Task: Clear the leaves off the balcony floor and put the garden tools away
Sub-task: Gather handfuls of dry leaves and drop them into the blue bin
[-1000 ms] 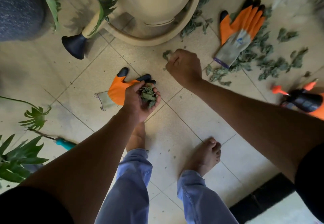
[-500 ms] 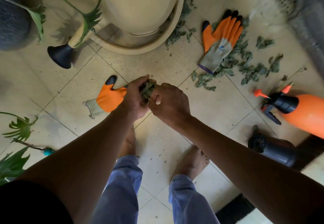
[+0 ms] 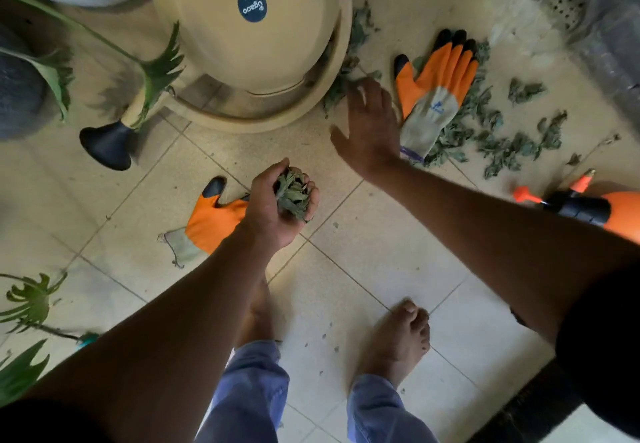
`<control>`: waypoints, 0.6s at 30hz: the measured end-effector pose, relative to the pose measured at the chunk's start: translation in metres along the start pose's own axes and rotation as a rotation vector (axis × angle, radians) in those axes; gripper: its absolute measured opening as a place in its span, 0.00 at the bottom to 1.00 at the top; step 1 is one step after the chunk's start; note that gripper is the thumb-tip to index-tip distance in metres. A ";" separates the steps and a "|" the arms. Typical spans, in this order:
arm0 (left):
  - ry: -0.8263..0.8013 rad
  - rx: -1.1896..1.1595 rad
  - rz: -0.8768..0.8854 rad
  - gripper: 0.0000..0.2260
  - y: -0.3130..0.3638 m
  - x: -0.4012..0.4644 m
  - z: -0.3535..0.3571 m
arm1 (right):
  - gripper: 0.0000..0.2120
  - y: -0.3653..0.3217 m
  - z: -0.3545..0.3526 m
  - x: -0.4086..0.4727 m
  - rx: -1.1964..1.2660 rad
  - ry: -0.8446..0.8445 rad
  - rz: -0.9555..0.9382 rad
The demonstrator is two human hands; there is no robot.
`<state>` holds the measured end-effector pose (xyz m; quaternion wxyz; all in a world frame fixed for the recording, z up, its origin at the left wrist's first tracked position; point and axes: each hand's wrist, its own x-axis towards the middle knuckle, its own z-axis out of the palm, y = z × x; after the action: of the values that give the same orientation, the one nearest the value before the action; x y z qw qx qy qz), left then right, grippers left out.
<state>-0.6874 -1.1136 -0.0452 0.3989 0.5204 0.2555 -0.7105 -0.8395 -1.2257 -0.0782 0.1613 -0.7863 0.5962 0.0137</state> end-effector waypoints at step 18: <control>-0.015 0.049 -0.017 0.17 -0.003 -0.001 0.002 | 0.22 -0.020 -0.001 0.033 -0.254 -0.139 -0.313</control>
<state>-0.6906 -1.1134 -0.0439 0.3819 0.5225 0.2394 -0.7237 -0.8110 -1.2522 -0.0798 0.1019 -0.8806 0.4476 0.1176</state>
